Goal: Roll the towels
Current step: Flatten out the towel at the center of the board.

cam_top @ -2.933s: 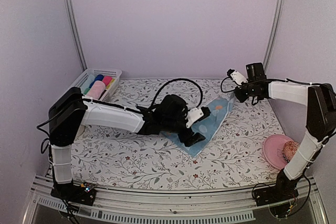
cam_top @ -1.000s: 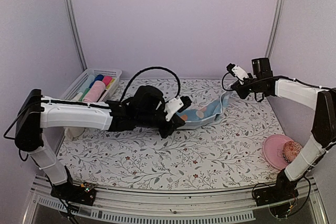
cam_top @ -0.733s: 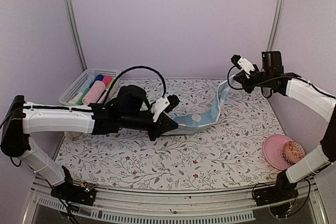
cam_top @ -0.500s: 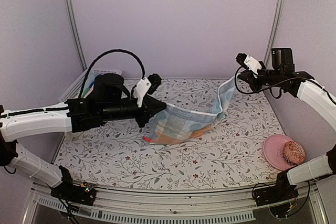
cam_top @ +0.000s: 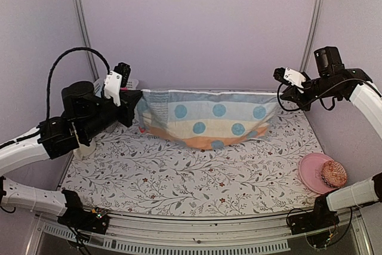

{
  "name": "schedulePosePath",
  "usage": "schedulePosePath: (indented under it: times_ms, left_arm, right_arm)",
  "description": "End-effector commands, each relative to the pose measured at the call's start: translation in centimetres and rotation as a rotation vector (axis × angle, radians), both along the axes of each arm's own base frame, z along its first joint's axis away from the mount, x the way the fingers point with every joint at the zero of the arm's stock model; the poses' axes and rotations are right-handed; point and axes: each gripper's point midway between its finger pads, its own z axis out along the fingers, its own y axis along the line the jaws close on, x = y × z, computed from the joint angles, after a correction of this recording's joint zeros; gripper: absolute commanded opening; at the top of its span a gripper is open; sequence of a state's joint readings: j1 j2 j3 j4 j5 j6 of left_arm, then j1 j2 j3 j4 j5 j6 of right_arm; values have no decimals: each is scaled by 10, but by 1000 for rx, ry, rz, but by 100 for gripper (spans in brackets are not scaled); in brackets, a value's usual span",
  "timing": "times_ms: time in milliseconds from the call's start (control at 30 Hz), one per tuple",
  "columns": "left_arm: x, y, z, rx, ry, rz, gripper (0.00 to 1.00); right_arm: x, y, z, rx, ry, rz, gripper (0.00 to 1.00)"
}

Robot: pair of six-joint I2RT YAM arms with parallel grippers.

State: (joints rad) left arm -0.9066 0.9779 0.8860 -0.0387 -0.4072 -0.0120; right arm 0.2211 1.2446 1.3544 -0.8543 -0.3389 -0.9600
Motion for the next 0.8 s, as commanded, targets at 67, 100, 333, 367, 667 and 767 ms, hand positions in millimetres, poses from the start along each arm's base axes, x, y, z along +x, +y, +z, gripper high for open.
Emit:
schedulePosePath:
  times_ms: [67, 100, 333, 367, 667, 767]
  left_arm:
    - [-3, 23, 5, -54, -1, 68, 0]
    - [-2, 25, 3, -56, 6, 81, 0]
    - [48, 18, -53, -36, 180, 160, 0]
    - [57, 16, -63, -35, 206, 161, 0]
    - [165, 12, -114, 21, 248, 223, 0]
    - [211, 11, -151, 72, 308, 239, 0]
  right_arm:
    - [-42, 5, 10, 19, 96, 96, 2]
    - [-39, 5, 5, 21, 112, 85, 2]
    - [27, 4, -51, 10, 235, -66, 2]
    - [42, 4, -58, 4, 239, -89, 2]
    - [194, 1, -144, -91, 226, -268, 2]
    - [234, -2, -173, -132, 206, -312, 2]
